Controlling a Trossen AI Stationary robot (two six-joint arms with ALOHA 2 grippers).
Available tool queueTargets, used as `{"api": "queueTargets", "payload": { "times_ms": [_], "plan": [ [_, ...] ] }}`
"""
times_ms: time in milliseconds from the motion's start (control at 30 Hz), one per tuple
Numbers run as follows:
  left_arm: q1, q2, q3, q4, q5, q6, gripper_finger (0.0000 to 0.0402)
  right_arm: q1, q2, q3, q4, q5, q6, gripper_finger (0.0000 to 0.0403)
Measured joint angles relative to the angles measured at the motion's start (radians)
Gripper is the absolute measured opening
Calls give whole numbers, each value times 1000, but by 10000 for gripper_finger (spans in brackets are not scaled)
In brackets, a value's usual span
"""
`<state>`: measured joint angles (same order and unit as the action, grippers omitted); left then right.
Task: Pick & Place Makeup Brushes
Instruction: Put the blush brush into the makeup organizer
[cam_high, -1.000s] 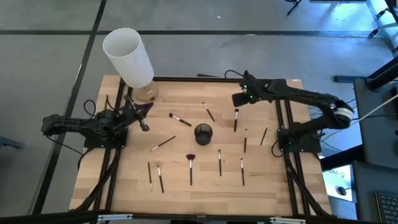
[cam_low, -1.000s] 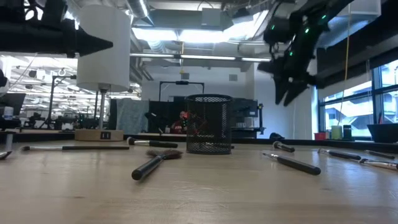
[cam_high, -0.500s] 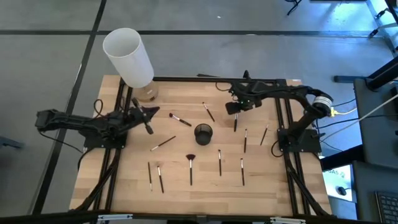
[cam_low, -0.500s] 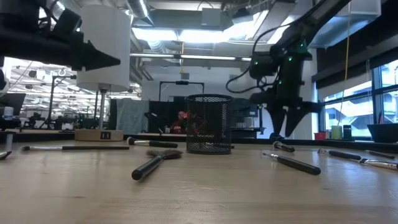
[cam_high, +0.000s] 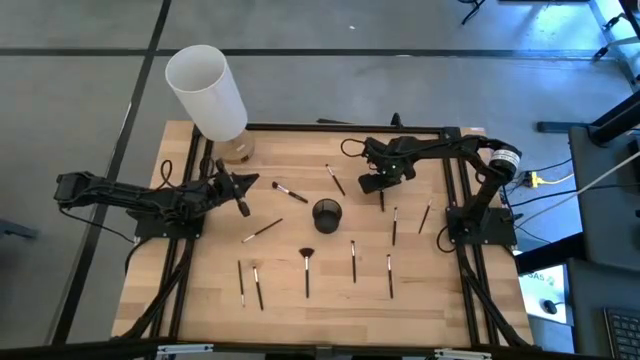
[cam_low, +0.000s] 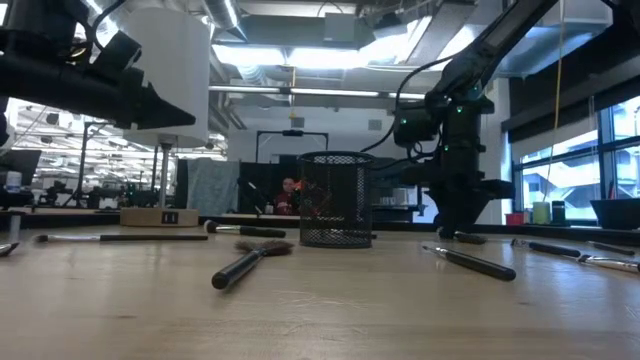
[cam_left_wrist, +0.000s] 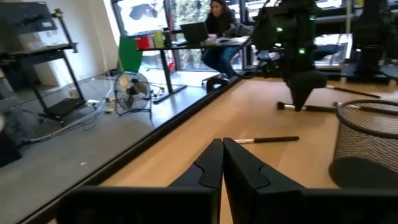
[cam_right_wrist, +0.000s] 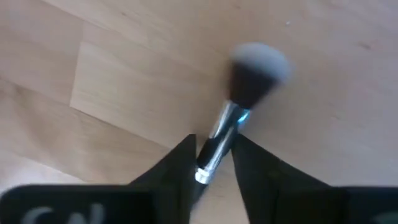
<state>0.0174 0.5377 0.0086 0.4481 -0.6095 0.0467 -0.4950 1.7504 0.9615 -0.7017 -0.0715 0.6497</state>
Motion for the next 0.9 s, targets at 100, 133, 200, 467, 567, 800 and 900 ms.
{"api": "queueTargets", "payload": {
  "times_ms": [100, 133, 200, 467, 567, 800, 900],
  "plan": [
    [0, -1, 0, 1, -31, 1, 8, -3, 1, -1, 1, 6, -8, 50],
    [0, -1, 0, 1, -39, 4, 8, -5, 1, -2, 3, 10, -10, 42],
    [0, -1, 0, 2, -53, 17, 8, -5, -2, -2, 12, 24, -23, 42],
    [0, -1, 0, 6, -82, 53, 6, -3, -72, -10, 106, 98, -56, 55],
    [0, -1, 0, 6, -86, 56, 6, 2, -161, -10, 152, 159, -59, 52],
    [0, -1, 0, 6, -85, 53, 8, 87, -338, -6, 414, 247, -126, 50],
    [0, -1, 0, 6, -82, 46, 8, 170, -352, -6, 573, 270, -170, 52]
  ]
}}
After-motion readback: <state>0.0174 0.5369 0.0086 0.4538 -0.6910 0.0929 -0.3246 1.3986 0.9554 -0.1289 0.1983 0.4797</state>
